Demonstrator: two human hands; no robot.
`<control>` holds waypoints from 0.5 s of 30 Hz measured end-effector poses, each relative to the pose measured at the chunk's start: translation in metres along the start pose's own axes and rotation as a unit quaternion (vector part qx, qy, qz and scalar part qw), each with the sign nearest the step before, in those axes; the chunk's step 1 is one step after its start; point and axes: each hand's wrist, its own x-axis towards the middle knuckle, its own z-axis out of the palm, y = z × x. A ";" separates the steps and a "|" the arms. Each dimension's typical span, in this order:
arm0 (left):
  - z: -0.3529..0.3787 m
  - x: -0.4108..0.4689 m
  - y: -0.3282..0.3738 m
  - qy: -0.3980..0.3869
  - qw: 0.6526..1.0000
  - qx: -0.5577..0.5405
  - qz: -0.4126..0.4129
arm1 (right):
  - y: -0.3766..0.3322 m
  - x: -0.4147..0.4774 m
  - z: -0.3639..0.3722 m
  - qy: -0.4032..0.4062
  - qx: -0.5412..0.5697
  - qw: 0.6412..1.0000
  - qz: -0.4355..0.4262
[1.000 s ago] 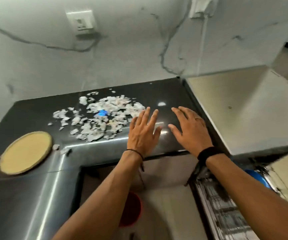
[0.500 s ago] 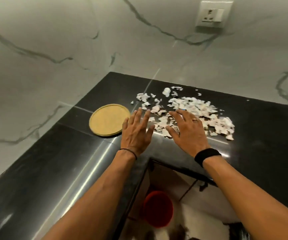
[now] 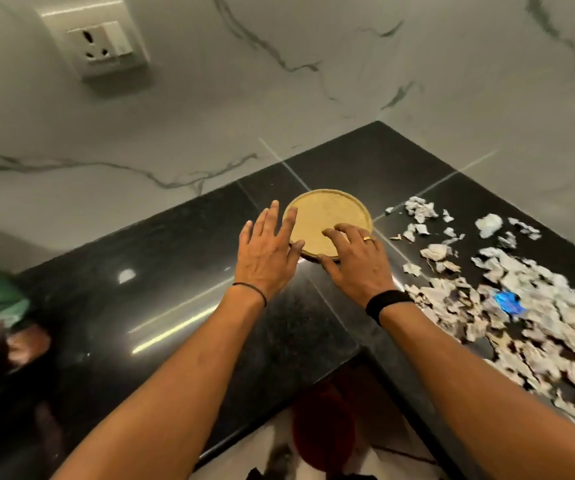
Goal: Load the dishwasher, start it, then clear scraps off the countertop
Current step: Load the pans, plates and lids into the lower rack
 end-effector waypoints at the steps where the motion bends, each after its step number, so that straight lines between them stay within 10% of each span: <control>1: 0.002 0.000 -0.002 0.001 1.000 0.003 -0.011 | 0.000 0.007 0.006 -0.006 0.001 1.000 -0.013; 15: 0.034 -0.014 -0.009 -0.035 0.991 0.038 -0.124 | 0.035 0.065 0.075 -0.129 -0.072 0.985 -0.090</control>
